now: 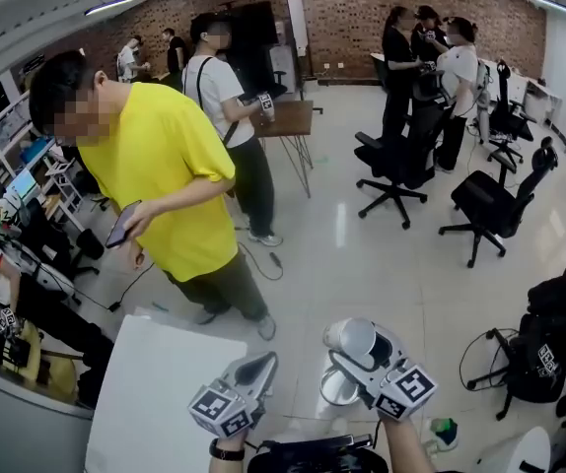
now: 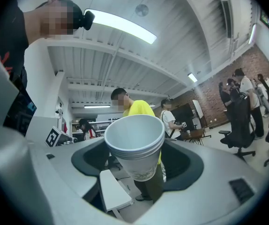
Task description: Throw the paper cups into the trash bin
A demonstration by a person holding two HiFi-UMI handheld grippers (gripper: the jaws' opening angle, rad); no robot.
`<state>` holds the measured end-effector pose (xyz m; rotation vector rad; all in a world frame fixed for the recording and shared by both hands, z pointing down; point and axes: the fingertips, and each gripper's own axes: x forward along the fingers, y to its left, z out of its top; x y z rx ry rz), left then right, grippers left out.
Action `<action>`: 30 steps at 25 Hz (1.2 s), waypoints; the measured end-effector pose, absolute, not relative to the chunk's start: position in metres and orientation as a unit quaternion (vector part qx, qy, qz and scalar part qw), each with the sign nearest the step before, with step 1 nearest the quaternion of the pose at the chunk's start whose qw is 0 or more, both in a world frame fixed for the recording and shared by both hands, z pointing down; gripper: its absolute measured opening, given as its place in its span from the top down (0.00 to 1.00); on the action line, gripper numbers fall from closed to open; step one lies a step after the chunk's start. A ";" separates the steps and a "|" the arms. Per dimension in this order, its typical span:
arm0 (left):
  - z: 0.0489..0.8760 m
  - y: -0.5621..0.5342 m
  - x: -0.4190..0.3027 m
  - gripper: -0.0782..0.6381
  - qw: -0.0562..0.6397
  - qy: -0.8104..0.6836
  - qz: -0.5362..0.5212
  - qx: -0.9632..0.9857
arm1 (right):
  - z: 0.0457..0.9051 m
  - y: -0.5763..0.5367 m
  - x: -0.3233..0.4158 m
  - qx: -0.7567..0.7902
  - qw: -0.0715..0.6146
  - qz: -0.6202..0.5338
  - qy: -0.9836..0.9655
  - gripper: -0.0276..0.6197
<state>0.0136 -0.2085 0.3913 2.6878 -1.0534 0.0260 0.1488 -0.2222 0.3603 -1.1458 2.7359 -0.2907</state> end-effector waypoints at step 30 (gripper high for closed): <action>0.406 -0.255 0.045 0.89 0.147 -0.314 0.012 0.938 | 0.377 -0.252 0.164 -0.408 0.058 -0.105 0.905 0.41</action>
